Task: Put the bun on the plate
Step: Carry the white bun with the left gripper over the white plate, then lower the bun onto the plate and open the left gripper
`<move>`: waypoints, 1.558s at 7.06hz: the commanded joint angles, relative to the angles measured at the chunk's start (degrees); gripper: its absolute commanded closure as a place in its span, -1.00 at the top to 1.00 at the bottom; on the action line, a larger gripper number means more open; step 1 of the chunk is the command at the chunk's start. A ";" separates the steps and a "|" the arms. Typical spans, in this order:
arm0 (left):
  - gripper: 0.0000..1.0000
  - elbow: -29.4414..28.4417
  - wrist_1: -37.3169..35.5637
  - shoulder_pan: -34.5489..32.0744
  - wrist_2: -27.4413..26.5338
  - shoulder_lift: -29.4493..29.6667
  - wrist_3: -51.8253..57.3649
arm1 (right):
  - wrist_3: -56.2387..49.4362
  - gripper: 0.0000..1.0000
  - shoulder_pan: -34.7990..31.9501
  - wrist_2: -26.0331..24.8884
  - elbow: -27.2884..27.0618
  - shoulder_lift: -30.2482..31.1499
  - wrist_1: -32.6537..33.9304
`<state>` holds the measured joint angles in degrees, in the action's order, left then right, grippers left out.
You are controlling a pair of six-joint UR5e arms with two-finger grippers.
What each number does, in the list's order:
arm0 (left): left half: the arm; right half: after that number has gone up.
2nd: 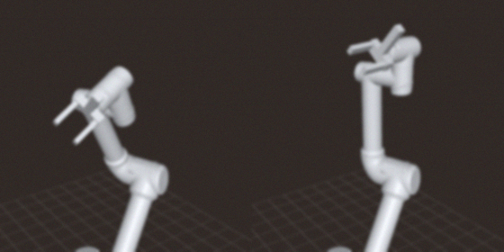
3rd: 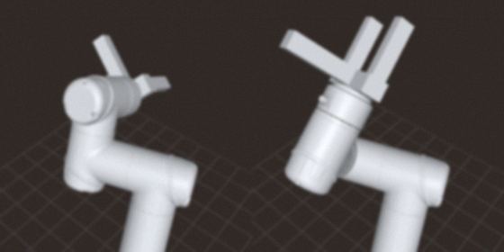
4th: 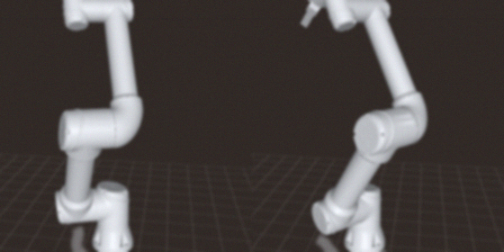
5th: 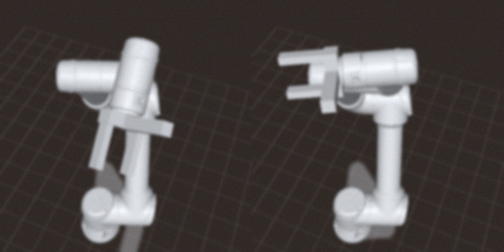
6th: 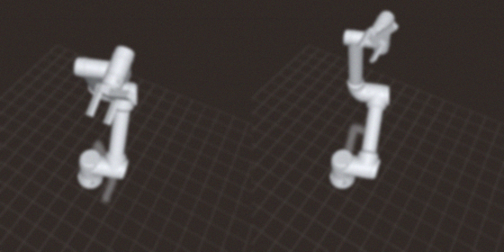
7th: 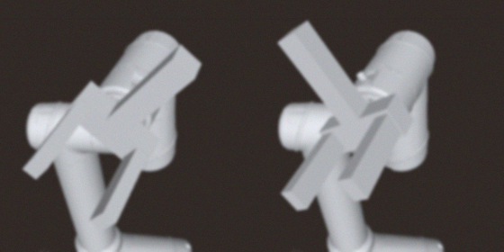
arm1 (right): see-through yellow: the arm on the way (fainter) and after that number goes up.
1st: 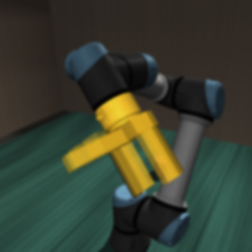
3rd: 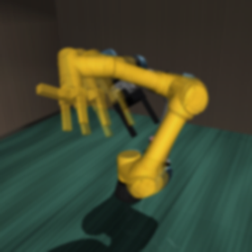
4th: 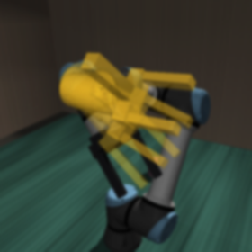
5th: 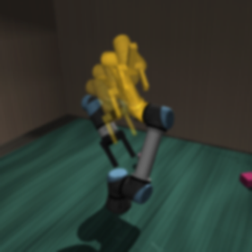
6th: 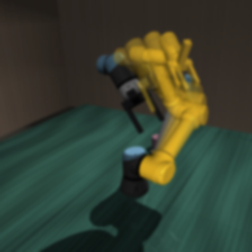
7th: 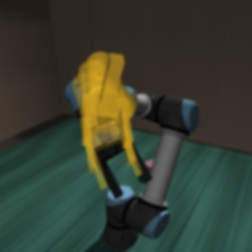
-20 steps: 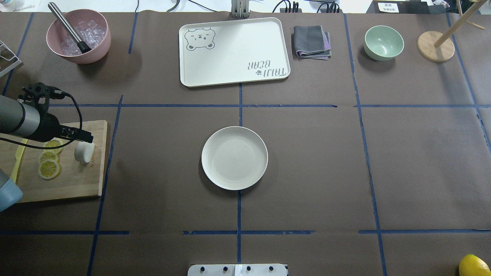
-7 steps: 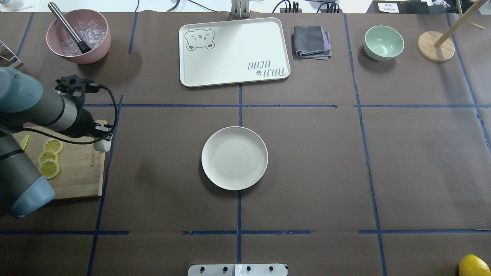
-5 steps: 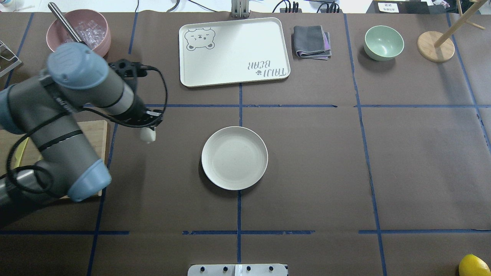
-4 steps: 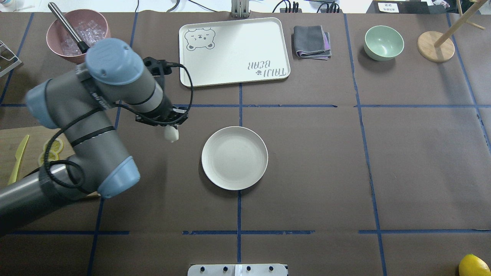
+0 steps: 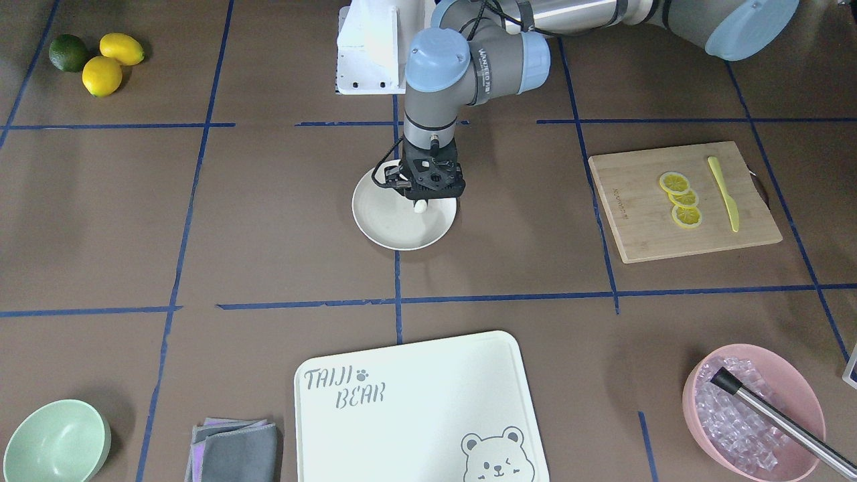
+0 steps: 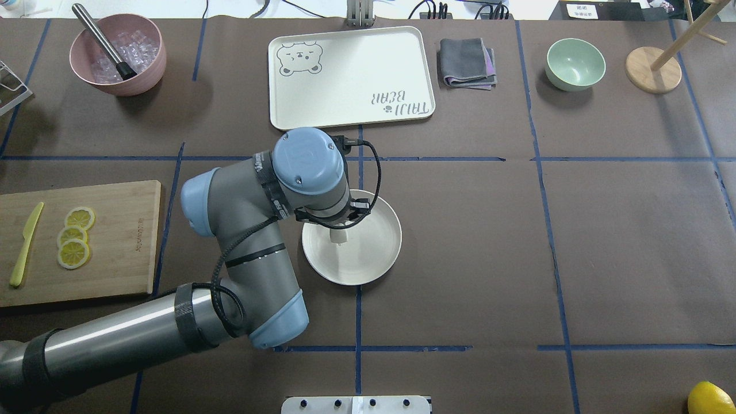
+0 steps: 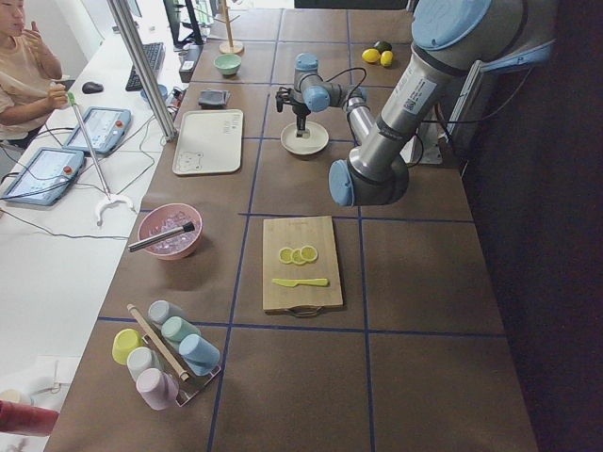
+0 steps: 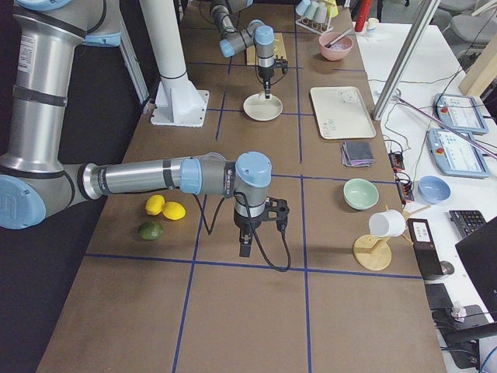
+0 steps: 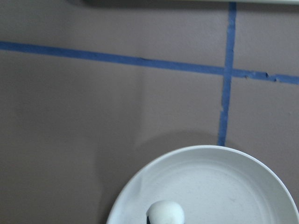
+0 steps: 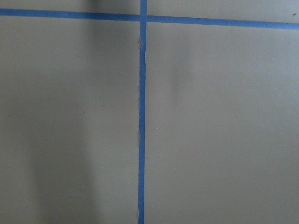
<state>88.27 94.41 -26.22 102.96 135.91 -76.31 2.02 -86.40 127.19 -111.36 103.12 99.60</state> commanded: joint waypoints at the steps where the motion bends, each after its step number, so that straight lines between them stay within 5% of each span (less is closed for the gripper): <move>1: -0.57 -3.18 2.36 3.54 -1.79 1.89 -0.15 | 0.00 1.00 0.00 -0.01 0.00 0.06 -0.02; 3: -0.53 -3.98 2.53 3.81 -3.03 1.90 -0.06 | 0.00 1.00 0.00 -0.01 0.35 0.06 -0.02; 5: 0.23 -4.16 2.44 3.81 -3.03 1.64 0.29 | 0.00 1.00 0.00 -0.01 0.53 0.06 -0.02; 8: 0.93 -4.07 2.27 3.64 -3.11 1.55 0.37 | 0.00 1.00 0.00 -0.01 0.79 0.06 -0.02; 11: 0.98 0.56 -0.52 0.93 -1.28 0.42 0.64 | 0.00 1.00 0.00 -0.01 0.71 -0.03 -0.02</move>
<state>86.10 95.79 -23.81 100.54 137.25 -75.80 2.02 -86.40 127.18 -110.61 103.11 99.58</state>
